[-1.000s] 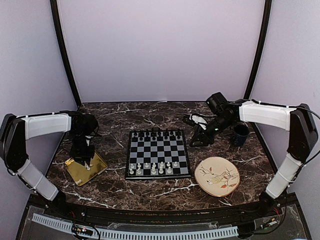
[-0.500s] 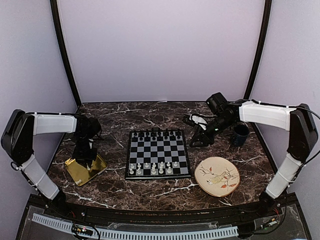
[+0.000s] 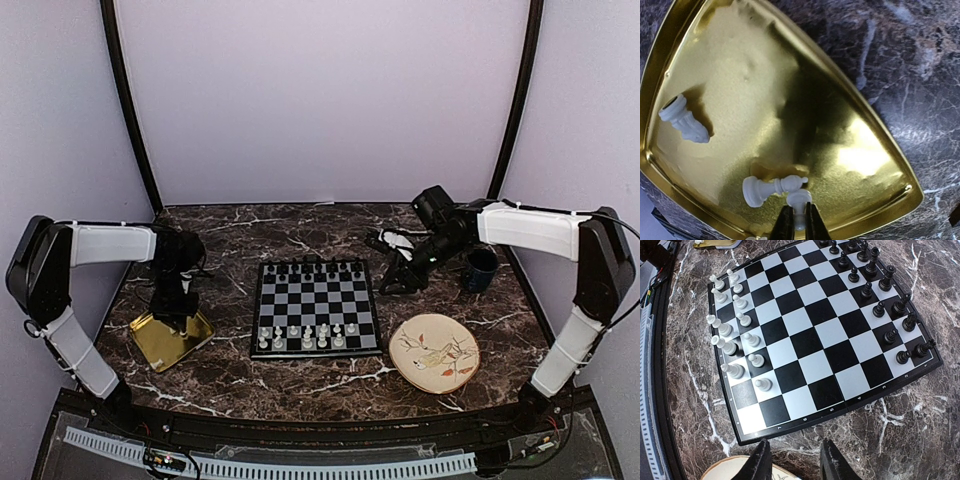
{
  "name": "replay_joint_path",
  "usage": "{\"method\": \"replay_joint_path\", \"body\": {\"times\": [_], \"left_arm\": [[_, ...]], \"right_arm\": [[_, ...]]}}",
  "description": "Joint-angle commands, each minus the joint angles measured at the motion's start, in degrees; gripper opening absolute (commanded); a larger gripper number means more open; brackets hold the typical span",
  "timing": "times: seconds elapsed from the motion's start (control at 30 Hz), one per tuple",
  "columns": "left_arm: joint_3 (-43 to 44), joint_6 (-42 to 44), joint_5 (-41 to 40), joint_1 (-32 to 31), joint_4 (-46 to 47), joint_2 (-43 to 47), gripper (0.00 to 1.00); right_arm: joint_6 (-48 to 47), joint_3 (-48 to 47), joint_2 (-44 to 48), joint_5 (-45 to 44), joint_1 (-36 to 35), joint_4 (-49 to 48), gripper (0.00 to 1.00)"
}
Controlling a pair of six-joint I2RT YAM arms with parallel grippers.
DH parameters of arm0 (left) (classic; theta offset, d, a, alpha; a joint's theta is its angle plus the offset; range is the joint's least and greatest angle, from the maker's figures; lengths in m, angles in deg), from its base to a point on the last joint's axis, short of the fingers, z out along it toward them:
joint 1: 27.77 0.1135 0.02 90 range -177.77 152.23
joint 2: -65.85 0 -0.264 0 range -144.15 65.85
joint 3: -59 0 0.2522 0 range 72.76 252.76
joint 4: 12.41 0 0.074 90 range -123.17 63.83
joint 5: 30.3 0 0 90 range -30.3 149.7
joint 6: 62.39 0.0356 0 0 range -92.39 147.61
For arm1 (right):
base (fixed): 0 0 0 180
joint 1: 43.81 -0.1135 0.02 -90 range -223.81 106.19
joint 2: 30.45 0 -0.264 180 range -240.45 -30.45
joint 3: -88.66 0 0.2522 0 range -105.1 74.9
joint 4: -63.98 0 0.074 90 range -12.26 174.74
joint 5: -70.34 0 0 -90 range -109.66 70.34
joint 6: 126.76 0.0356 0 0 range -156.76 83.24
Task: Set up the chess pieces on the board
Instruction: Pick up the pawn from the storage box, then place the pawn on the chessboard.
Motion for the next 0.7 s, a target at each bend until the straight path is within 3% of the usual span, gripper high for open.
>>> {"method": "replay_joint_path", "body": {"times": [0.0, 0.17, 0.33, 0.47, 0.67], "left_arm": [[3.26, 2.64, 2.62, -0.30, -2.92, 1.68, 0.05], [10.18, 6.47, 8.46, -5.21, -4.98, 3.13, 0.06], [20.80, 12.65, 10.78, -15.37, -0.83, -0.21, 0.06], [29.70, 16.04, 11.96, -21.63, 0.82, -7.74, 0.06], [41.50, 20.64, 7.56, -26.37, -2.80, -20.45, 0.05]], "right_arm": [[-0.45, 0.02, -0.74, 0.46, 0.09, -0.44, 0.34], [-0.39, -0.11, -1.03, 0.46, 0.11, -0.31, 0.34], [-0.39, -0.70, -1.73, 0.43, 0.02, 0.06, 0.34], [-0.21, -0.76, -1.26, 0.21, -0.01, 0.15, 0.34], [0.23, -0.30, -0.09, -1.24, 0.05, -0.35, 0.34]]}}
